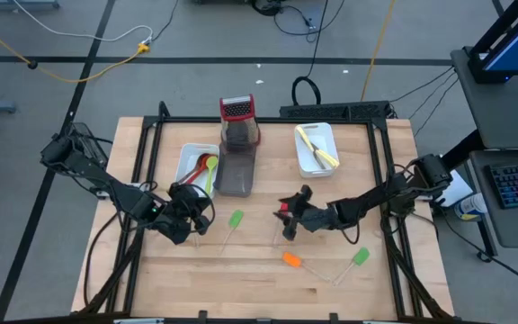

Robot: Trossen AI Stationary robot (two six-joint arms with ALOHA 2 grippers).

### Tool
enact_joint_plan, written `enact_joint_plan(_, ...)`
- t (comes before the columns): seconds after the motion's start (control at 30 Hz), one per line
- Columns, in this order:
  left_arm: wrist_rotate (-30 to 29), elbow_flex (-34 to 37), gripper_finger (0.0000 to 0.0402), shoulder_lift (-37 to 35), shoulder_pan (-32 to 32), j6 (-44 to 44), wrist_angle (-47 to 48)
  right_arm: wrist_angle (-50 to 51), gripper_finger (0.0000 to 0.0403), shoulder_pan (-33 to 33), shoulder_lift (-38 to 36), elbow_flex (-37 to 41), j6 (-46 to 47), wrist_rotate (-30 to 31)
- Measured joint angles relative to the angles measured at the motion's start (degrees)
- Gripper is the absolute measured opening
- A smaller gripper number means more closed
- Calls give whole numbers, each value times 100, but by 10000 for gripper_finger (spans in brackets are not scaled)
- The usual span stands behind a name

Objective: Pick & Place Kitchen Items
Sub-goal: Put the red spatula into the black bin

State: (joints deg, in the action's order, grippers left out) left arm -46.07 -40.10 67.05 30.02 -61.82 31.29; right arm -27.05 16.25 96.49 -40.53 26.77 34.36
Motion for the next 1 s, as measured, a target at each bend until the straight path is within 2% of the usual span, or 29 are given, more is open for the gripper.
enact_joint_plan(0.13, -5, 0, 47, 0, 0, -4, 0, 905, 228, -62, 2, 0, 1273, 162)
enact_joint_plan(0.27, -45, 0, 47, 0, 0, 0, 0, 1365, 218, -107, 0, 0, 1864, 163)
enact_joint_plan(0.73, -50, 0, 47, 0, 0, 4, 0, 1420, 212, -191, 3, 0, 2664, 141)
enact_joint_plan(1.0, -52, -1, 47, 0, 0, 7, 4, 1318, 212, -186, 585, -3, 3238, 203)
